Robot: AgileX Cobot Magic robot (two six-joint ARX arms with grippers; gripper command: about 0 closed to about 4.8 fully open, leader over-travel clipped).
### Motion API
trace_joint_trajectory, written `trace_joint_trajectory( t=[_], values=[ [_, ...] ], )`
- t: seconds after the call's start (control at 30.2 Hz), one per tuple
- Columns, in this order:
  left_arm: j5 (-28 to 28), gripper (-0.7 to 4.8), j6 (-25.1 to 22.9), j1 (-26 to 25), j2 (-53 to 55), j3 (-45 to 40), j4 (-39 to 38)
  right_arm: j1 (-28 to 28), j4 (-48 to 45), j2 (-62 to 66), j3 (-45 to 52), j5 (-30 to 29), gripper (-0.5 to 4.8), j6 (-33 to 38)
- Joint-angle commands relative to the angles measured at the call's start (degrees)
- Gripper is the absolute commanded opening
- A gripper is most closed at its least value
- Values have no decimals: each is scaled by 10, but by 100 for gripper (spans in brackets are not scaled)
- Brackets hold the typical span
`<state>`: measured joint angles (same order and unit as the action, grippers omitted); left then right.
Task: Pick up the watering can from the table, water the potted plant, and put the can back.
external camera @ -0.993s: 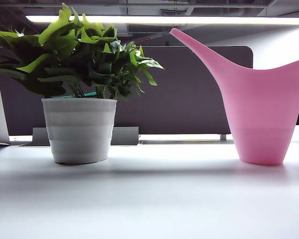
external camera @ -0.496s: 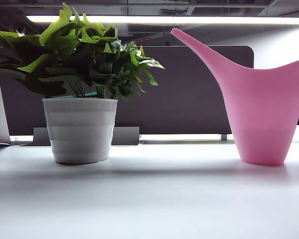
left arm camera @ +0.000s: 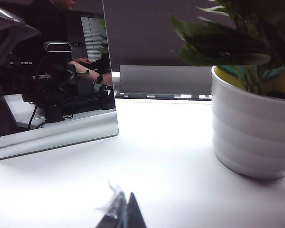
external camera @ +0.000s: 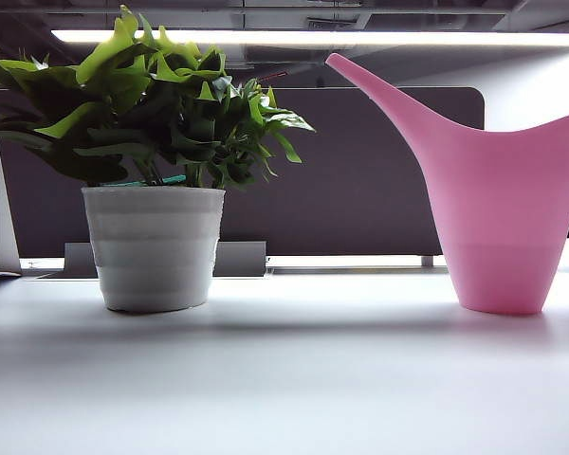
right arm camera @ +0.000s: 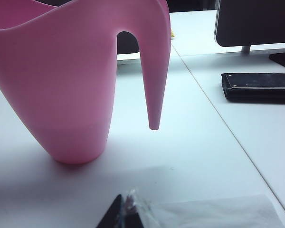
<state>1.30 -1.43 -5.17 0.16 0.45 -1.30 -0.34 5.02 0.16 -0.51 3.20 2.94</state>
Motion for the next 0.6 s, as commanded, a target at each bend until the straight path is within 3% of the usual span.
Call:
trace_joint_trajectory(
  t=[0.03, 0.6],
  values=[
    [0, -5, 2, 0, 1, 0, 3, 1, -21, 0, 1, -6, -8, -2],
    [0, -5, 2, 0, 1, 0, 3, 1, -23, 0, 0, -5, -8, -3]
  ],
)
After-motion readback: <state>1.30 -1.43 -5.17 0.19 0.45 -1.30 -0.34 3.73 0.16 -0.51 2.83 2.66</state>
